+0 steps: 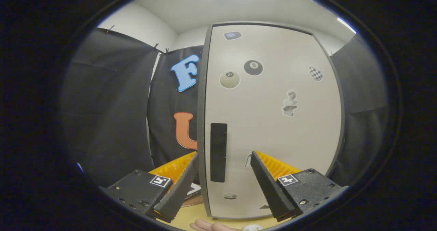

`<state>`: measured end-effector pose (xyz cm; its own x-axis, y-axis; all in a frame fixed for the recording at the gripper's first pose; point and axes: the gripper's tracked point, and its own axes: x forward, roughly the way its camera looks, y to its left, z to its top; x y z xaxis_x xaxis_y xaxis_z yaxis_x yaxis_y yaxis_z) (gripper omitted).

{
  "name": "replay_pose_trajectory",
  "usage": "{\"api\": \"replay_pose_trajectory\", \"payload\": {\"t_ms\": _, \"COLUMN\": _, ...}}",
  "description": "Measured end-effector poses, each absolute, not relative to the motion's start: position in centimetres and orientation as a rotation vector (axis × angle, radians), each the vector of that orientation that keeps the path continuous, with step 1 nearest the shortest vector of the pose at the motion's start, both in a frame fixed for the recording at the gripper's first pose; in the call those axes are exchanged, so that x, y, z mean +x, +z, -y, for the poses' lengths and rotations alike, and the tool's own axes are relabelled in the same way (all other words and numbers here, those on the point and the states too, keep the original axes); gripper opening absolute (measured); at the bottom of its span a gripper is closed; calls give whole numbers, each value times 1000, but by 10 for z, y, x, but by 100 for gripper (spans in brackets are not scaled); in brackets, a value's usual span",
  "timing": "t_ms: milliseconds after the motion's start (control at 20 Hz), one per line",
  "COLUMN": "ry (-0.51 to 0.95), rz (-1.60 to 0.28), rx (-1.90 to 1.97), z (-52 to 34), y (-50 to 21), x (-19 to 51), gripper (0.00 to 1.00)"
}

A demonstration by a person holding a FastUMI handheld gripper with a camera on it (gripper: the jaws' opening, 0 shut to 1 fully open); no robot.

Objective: Open the shoe cabinet door, grab the shoes and put them into the shoe cabinet, then close the shoe cabinet door.

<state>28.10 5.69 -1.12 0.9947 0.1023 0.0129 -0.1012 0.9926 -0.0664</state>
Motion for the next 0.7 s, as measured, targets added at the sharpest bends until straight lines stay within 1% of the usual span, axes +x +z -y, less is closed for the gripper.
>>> {"api": "replay_pose_trajectory", "payload": {"t_ms": 150, "ry": 64, "rz": 7, "rx": -86, "z": -53, "y": -12, "x": 300, "gripper": 97}}
{"api": "replay_pose_trajectory", "payload": {"t_ms": 250, "ry": 72, "rz": 26, "rx": -68, "z": -56, "y": -7, "x": 311, "gripper": 97}}
{"api": "replay_pose_trajectory", "payload": {"t_ms": 400, "ry": 69, "rz": -19, "rx": -48, "z": -61, "y": -17, "x": 326, "gripper": 97}}
{"api": "replay_pose_trajectory", "payload": {"t_ms": 500, "ry": 49, "rz": -38, "rx": -27, "z": -62, "y": -22, "x": 334, "gripper": 92}}
{"api": "replay_pose_trajectory", "payload": {"t_ms": 550, "ry": 14, "rz": -36, "rx": -29, "z": -57, "y": -21, "x": 336, "gripper": 82}}
{"api": "replay_pose_trajectory", "payload": {"t_ms": 600, "ry": 4, "rz": -21, "rx": -29, "z": -60, "y": -21, "x": 336, "gripper": 74}}
{"api": "replay_pose_trajectory", "payload": {"t_ms": 650, "ry": 5, "rz": -23, "rx": -49, "z": -64, "y": -20, "x": 336, "gripper": 65}}
{"api": "replay_pose_trajectory", "payload": {"t_ms": 700, "ry": 5, "rz": -31, "rx": -59, "z": -68, "y": -21, "x": 338, "gripper": 60}}
